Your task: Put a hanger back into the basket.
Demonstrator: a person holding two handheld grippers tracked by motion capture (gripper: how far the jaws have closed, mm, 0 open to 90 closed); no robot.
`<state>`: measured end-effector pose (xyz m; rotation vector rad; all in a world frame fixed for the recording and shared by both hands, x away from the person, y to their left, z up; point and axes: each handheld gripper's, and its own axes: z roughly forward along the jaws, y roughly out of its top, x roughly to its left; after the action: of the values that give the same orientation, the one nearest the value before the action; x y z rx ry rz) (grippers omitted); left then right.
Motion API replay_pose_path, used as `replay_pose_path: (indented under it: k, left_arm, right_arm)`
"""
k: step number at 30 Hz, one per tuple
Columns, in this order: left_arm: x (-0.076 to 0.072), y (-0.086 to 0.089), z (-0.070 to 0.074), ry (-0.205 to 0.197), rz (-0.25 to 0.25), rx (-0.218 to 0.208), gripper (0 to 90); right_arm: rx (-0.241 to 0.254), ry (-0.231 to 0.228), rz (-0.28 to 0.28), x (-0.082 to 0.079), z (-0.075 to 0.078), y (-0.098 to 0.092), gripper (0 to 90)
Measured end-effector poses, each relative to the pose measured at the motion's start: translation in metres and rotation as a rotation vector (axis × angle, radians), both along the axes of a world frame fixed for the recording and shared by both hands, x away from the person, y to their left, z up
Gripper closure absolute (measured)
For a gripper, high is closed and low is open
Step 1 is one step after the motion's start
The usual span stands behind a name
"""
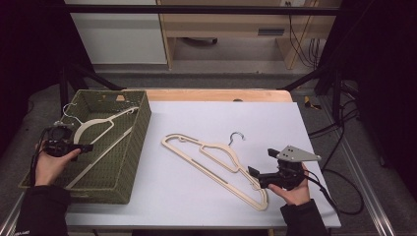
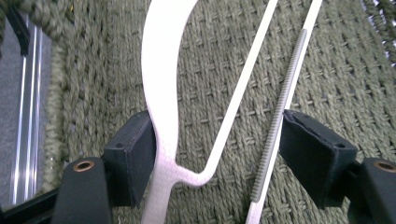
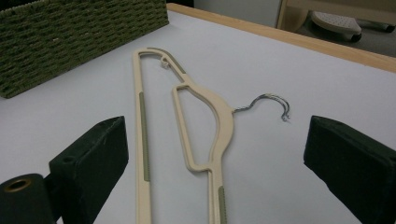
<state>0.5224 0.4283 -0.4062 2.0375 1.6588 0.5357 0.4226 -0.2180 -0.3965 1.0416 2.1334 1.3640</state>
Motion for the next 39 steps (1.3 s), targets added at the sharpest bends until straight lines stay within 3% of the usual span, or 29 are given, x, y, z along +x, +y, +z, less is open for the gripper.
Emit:
replay_pose_path:
  k: [11,15,16,17,18,19,21,22,23,25,26,27,28,30,31,33,39]
  left_arm:
    - [-0.005,0.001,0.005,0.013,0.009,-0.002,23.2]
    - [-0.012,0.001,0.017,-0.018,0.003,-0.007,23.0]
    - [-0.014,0.0,0.021,-0.036,-0.003,-0.006,23.0]
    - [-0.02,-0.004,0.031,-0.079,-0.019,-0.018,22.8]
    - [-0.02,-0.004,0.031,-0.079,-0.019,-0.018,22.8]
    - [-0.027,-0.011,0.041,-0.14,-0.042,-0.024,22.8]
    - [-0.036,-0.021,0.053,-0.196,-0.075,-0.032,22.3]
    - [-0.036,-0.021,0.053,-0.196,-0.075,-0.032,22.2]
    - [-0.04,-0.026,0.059,-0.227,-0.092,-0.041,22.2]
    - [-0.053,-0.045,0.075,-0.333,-0.139,-0.101,21.5]
    - [-0.053,-0.045,0.075,-0.333,-0.139,-0.101,21.2]
    - [-0.062,-0.059,0.083,-0.395,-0.187,-0.133,20.7]
    - [-0.066,-0.066,0.087,-0.422,-0.208,-0.147,19.8]
    - [-0.071,-0.074,0.09,-0.443,-0.233,-0.157,19.1]
    - [-0.078,-0.09,0.095,-0.479,-0.277,-0.186,17.4]
    - [-0.084,-0.105,0.097,-0.508,-0.322,-0.228,15.4]
    - [-0.091,-0.151,0.09,-0.537,-0.448,-0.291,11.1]
  right_arm:
    - [0.003,-0.004,-0.002,-0.001,0.002,-0.001,7.1]
    - [0.007,-0.007,-0.006,-0.001,0.003,-0.003,7.0]
    - [0.007,-0.007,-0.006,-0.001,0.003,-0.003,7.0]
    - [0.008,-0.013,-0.007,-0.001,0.004,-0.003,7.0]
    - [0.008,-0.013,-0.007,-0.001,0.004,-0.003,7.0]
    - [0.012,-0.01,-0.011,-0.002,0.005,-0.004,6.9]
    - [0.013,-0.014,-0.014,-0.002,0.005,-0.005,6.9]
    - [0.013,-0.014,-0.014,-0.002,0.005,-0.005,6.9]
    - [0.013,-0.014,-0.016,-0.002,0.005,-0.006,6.9]
    - [0.01,-0.016,-0.013,-0.002,0.006,-0.006,6.9]
    - [0.01,-0.016,-0.013,-0.002,0.006,-0.006,6.9]
    - [0.006,-0.014,-0.016,-0.001,0.005,-0.006,7.2]
    - [0.007,-0.012,-0.022,-0.001,0.005,-0.006,7.4]
    - [0.001,-0.012,-0.014,0.0,0.005,-0.006,7.6]
    - [-0.007,0.008,-0.024,0.001,0.003,-0.005,8.0]
    - [-0.024,0.013,-0.021,0.002,0.001,-0.004,8.1]
    - [-0.06,0.055,-0.026,0.007,-0.007,-0.002,7.8]
